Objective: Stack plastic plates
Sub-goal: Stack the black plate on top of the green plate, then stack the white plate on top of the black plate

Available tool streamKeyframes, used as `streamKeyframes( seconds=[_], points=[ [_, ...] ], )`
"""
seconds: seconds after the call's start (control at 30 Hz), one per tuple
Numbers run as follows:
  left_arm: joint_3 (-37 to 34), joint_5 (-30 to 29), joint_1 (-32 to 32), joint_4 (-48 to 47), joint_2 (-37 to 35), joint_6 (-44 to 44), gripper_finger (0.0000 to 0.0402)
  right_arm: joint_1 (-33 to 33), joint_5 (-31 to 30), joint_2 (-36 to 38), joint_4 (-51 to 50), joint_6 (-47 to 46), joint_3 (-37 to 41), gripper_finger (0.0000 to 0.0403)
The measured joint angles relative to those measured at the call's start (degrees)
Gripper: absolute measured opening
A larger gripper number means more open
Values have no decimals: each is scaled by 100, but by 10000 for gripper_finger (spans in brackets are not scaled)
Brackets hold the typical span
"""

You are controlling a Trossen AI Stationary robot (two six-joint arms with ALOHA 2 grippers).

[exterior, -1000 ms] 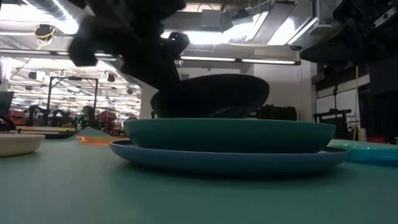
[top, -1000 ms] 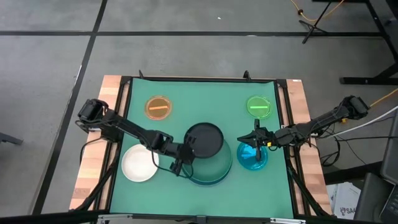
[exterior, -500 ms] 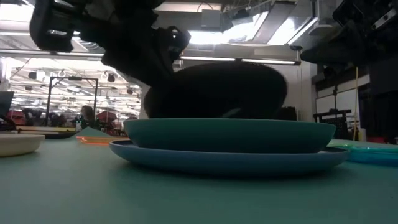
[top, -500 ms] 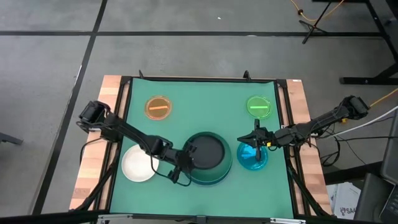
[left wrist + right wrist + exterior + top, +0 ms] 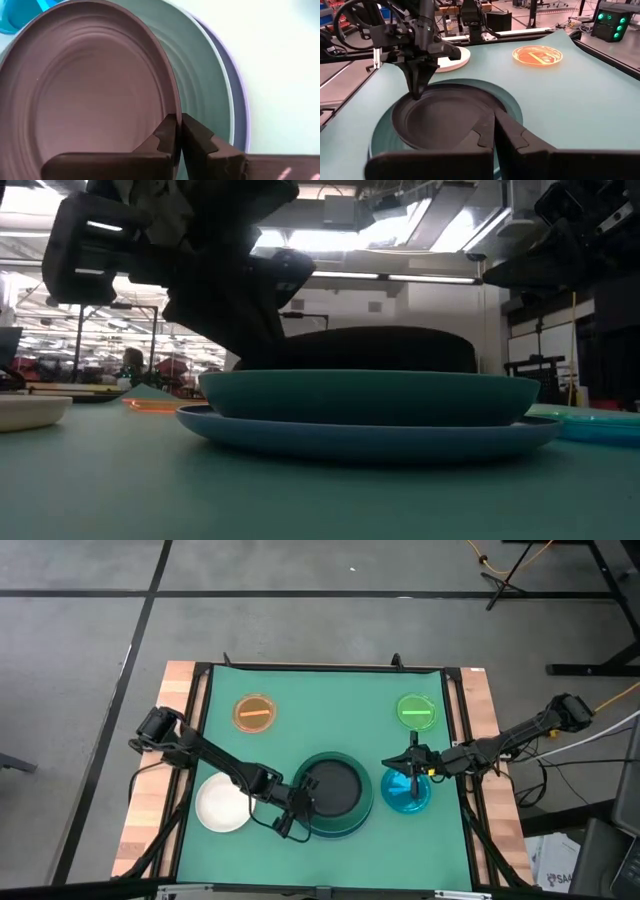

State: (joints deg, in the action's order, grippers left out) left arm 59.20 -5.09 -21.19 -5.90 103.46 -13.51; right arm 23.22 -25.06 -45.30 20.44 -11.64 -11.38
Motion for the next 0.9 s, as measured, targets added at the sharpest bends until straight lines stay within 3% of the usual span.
streamKeyframes(
  seconds=[0.37,0.67,0.9],
  points=[
    [-2,12,-20,61,0,268,80,0,0,0,-6,-7,0,1],
    [2,0,-137,-23,-247,329,83,0,0,0,1,-7,0,1],
    [68,-133,-224,-127,-531,1136,82,0,-2,0,269,194,0,1]
  ],
)
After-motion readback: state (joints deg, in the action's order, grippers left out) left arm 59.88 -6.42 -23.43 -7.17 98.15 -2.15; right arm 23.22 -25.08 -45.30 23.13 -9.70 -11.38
